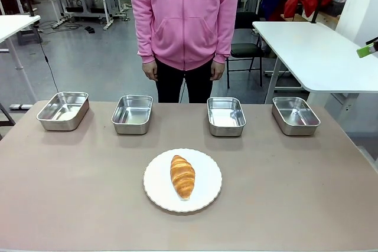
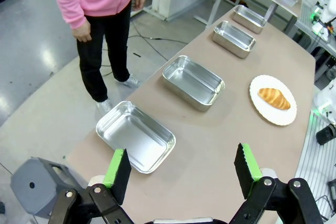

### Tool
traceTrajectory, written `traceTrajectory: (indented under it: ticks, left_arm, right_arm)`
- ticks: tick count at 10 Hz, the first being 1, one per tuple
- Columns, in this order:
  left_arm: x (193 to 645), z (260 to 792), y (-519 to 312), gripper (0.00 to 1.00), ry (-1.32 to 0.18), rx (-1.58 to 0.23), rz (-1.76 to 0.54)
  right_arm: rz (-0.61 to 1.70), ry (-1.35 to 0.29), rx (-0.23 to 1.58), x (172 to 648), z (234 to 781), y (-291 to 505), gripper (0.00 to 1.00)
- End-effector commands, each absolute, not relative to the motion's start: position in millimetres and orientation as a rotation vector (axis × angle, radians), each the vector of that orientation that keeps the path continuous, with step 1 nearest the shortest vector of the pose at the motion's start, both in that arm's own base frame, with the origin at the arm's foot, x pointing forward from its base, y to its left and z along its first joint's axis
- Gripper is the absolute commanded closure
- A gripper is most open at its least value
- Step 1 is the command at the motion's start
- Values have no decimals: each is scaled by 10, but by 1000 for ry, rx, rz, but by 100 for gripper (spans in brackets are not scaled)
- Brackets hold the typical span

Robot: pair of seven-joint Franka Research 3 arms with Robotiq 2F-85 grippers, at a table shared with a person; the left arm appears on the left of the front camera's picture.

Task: Place the bread in the container.
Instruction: Place the Butter Roll into the Airtight Container indicated by the human.

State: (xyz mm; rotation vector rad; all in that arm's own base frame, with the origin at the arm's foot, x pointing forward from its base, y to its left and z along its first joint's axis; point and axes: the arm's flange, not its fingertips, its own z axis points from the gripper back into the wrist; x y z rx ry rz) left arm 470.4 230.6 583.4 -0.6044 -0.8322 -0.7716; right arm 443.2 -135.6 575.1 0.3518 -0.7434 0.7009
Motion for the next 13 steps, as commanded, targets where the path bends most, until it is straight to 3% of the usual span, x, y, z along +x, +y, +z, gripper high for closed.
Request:
traceTrajectory:
  ticks: [1, 13]
  left_arm:
    - [4699, 5836, 2308, 0, -835, -603, -778]
    - [4699, 5836, 2308, 0, -835, -603, -778]
  right_arm:
    - [704, -752, 363, 4442, 5755, -1345, 0]
    - [704, -752, 363, 4442, 5755, -1345, 0]
